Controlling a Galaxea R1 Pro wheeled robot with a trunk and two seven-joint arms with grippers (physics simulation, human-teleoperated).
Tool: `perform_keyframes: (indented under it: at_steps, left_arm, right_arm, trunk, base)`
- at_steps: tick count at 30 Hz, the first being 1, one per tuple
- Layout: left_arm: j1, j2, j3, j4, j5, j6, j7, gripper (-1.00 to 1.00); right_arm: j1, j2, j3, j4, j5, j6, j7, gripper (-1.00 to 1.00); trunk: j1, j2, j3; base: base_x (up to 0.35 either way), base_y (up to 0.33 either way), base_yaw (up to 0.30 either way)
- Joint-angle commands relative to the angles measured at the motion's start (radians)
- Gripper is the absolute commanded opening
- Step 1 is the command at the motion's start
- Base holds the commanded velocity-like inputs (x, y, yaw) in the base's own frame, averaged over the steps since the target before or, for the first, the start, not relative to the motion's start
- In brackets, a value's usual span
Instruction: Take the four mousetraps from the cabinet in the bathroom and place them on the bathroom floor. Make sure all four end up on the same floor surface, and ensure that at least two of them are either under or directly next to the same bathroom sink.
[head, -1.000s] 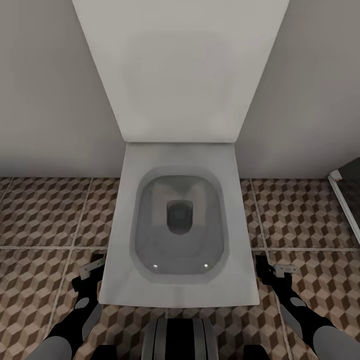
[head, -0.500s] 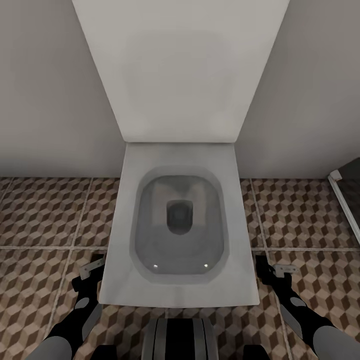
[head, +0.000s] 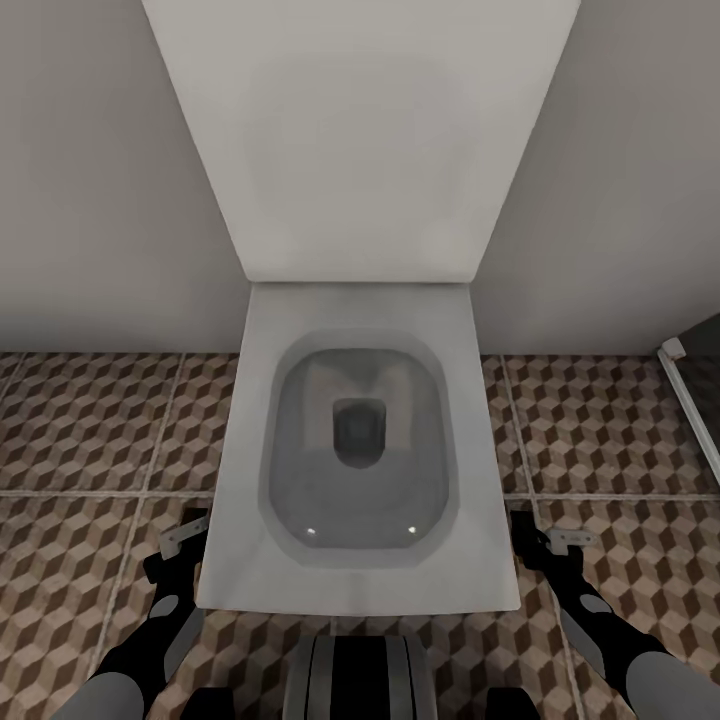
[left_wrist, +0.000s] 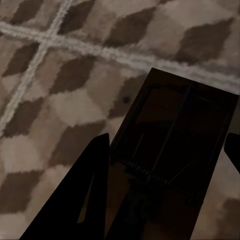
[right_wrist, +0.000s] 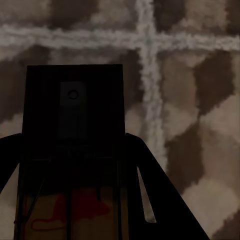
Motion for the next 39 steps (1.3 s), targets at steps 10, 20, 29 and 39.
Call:
perform_keyframes:
  at_steps: [10,20,29,39]
  left_arm:
    - [0.0,0.0,-0.002,0.0,0.007,-0.004,0.001,-1.0]
    - [0.0,0.0,-0.002,0.0,0.007,-0.004,0.001,-1.0]
    - [0.0,0.0,-0.002,0.0,0.007,-0.004,0.001,-1.0]
    - [0.0,0.0,-0.002,0.0,0.007,-0.003,0.001,-1.0]
  right_arm:
    - [0.0,-0.001,0.008,0.0,-0.012,-0.003,0.0,-1.0]
    - [0.0,-0.001,0.008,0.0,-0.011,-0.003,0.0,-1.0]
    - [0.0,0.0,0.008,0.0,-0.011,-0.003,0.0,-1.0]
    - [0.0,-0.001,0.008,0.0,-0.011,-0.003,0.0,-1.0]
  trunk:
    - [0.0,0.0,0.0]
    - [0.0,0.0,0.0]
    - [0.0,0.0,0.0]
    - [0.001,-0.001,-0.008]
  base:
    - [0.0,0.0,0.0]
    - [0.0,0.0,0.0]
    - [0.0,0.0,0.0]
    - [0.0,0.0,0.0]
